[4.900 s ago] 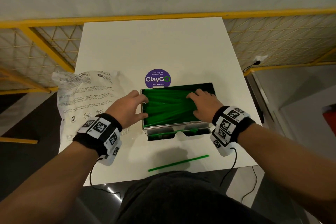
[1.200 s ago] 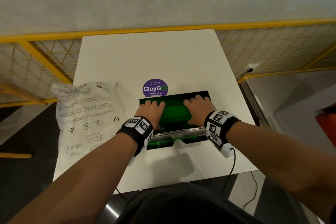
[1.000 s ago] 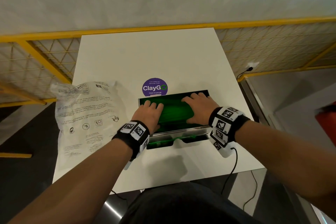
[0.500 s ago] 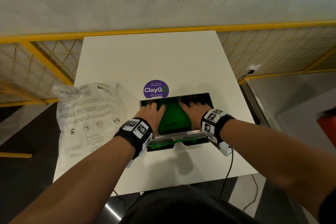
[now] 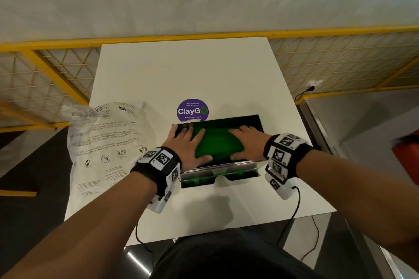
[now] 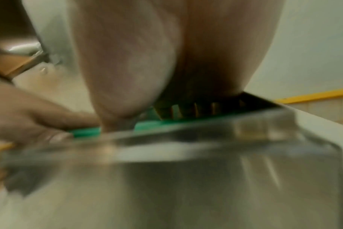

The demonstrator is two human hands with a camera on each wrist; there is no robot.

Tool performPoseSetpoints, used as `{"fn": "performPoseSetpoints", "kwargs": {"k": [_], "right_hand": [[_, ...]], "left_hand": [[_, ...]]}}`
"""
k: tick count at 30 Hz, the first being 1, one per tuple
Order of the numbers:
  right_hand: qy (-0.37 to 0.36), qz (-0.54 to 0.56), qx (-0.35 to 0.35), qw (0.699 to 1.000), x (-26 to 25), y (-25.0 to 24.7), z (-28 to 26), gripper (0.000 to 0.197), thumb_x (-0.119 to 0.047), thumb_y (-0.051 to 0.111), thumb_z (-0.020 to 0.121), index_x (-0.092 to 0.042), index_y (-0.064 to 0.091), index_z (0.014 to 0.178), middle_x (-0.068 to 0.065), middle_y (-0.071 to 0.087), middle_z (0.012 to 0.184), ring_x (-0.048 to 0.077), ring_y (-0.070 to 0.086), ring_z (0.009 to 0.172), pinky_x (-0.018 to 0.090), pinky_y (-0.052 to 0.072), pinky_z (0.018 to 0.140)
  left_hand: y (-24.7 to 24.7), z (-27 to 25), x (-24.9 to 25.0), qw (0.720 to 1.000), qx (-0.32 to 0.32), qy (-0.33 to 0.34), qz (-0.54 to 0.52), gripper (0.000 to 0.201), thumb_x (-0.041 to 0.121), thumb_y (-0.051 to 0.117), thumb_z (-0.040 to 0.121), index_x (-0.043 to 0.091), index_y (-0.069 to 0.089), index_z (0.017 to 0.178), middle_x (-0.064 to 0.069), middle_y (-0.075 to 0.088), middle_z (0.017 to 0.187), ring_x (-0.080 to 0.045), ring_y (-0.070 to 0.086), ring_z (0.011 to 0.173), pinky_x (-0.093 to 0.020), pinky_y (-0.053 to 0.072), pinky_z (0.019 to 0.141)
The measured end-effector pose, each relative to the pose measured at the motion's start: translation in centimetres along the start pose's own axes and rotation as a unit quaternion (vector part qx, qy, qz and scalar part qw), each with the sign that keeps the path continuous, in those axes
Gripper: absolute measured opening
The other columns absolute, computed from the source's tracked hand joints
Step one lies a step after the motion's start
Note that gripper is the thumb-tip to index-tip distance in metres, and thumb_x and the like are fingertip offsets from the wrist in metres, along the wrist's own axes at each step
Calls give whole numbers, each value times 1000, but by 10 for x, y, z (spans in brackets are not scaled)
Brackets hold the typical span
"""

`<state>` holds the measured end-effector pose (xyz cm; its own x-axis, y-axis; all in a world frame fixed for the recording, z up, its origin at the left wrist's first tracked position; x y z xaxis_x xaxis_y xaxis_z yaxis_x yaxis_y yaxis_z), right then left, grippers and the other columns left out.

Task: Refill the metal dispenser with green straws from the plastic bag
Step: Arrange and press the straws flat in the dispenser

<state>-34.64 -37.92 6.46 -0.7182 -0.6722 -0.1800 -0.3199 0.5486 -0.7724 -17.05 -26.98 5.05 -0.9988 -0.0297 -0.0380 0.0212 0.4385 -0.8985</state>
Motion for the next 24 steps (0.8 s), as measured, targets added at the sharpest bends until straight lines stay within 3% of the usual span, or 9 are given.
{"fn": "performPoseSetpoints", "kwargs": {"k": [3, 5, 8, 12, 15, 18, 21, 24], "right_hand": [[-14, 78, 5, 997, 2, -11, -3, 89, -49, 65, 82, -25, 13, 151, 11, 26, 150, 30, 31, 135, 45, 34, 110], [-16, 46, -7, 999, 3, -9, -5, 87, -44, 62, 86, -25, 9, 151, 12, 21, 154, 31, 28, 138, 44, 32, 112], [-6, -34, -40, 999, 1, 1, -4, 87, -39, 61, 87, -25, 4, 152, 14, 23, 154, 33, 31, 137, 43, 35, 110], [2, -83, -37, 996, -4, -7, 0, 79, -46, 63, 83, -21, 24, 147, 13, 40, 141, 32, 43, 126, 42, 40, 102], [6, -106, -31, 994, -5, -10, 2, 72, -49, 63, 82, -19, 33, 140, 11, 46, 134, 30, 48, 119, 41, 41, 98], [6, -105, -3, 994, -6, -14, 3, 73, -54, 62, 81, -19, 35, 138, 10, 43, 135, 29, 42, 123, 44, 36, 101], [15, -39, 12, 999, -5, -22, 8, 82, -63, 57, 80, -23, 28, 145, 8, 34, 146, 30, 33, 133, 47, 30, 109], [41, -37, -22, 998, -5, -19, 16, 94, -68, 55, 79, -26, 12, 151, 8, 26, 155, 30, 28, 140, 47, 24, 114]], "left_hand": [[-5, -1, 1, 999, -28, -4, -41, 74, 69, 12, 89, 29, 2, 150, -12, 16, 156, -25, 15, 144, -48, -10, 115], [-8, -4, -4, 1000, -17, 6, -22, 67, 58, 26, 94, 26, 5, 150, -12, 29, 151, -25, 30, 138, -48, -5, 116], [-9, -5, -7, 999, -23, 22, 35, 79, 51, 49, 89, 21, 8, 149, -7, 46, 136, -25, 45, 126, -46, -2, 115], [-5, -3, -3, 995, -8, 1, 103, 83, 54, 51, 87, 13, 12, 148, -7, 49, 132, -27, 44, 124, -49, 5, 113], [-5, 3, -1, 993, 0, -49, 111, 59, 42, 49, 92, 15, 28, 140, -6, 52, 125, -26, 47, 116, -54, 13, 109], [-7, 6, -5, 994, 22, -72, 81, 31, 28, 48, 93, 16, 40, 121, -4, 57, 115, -25, 49, 107, -50, 22, 104], [-4, 7, -7, 994, 39, -73, 72, 36, 28, 50, 91, 15, 37, 122, -6, 53, 116, -27, 47, 108, -51, 22, 104], [-2, 5, -9, 994, 41, -70, 71, 54, 35, 57, 85, 16, 31, 129, -6, 46, 121, -27, 44, 113, -54, 20, 106]]}}
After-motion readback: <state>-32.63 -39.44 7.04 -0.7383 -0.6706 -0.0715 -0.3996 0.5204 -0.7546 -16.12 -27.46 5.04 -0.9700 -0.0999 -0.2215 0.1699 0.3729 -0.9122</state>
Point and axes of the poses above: each hand's wrist, its own z-axis towards the middle knuckle, its own y-axis out of the palm, x = y × z, the point moved 2 cm from there along z, towards the middle knuckle
